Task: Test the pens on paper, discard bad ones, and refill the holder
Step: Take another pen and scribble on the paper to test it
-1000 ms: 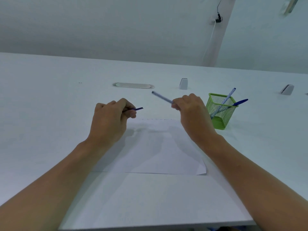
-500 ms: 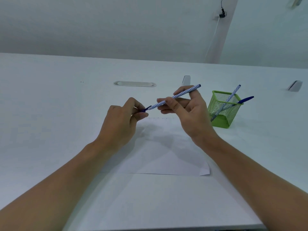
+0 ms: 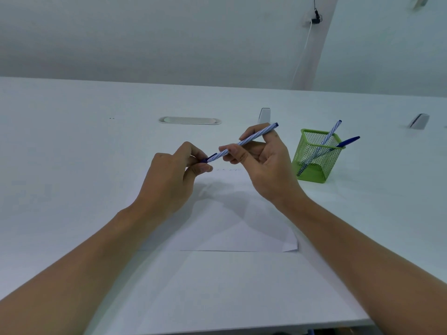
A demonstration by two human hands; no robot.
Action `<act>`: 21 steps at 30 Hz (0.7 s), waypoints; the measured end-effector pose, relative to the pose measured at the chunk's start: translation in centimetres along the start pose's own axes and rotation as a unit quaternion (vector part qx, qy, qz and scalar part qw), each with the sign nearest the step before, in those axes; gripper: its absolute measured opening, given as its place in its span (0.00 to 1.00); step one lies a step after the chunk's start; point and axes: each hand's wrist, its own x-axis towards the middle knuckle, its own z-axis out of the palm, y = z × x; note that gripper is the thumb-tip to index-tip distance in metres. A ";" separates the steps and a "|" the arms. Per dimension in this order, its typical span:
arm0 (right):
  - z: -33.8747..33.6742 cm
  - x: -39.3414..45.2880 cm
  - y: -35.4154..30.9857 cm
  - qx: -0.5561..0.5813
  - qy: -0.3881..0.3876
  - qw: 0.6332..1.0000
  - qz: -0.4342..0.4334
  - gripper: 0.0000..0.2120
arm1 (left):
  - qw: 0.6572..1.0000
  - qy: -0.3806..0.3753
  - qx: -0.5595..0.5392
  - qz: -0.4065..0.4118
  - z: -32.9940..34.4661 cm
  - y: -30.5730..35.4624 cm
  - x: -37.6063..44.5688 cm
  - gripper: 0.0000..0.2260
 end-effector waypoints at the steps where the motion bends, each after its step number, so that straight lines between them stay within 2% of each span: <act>1: 0.1 -0.1 0.0 -0.003 -0.001 1.000 0.002 0.10 | 1.000 0.000 0.000 0.001 0.0 0.0 0.0 0.03; 10: 0.5 -0.5 0.2 -0.001 -0.022 0.999 0.034 0.10 | 0.999 -0.002 0.014 0.052 0.3 0.1 -0.3 0.01; 14: 0.3 -0.4 0.2 -0.001 -0.020 0.999 0.037 0.09 | 0.999 -0.006 0.016 0.046 0.4 -0.2 -0.2 0.02; 21: -0.3 0.2 0.4 0.013 0.012 1.000 0.020 0.02 | 0.999 0.032 0.008 0.035 0.3 0.6 -0.3 0.07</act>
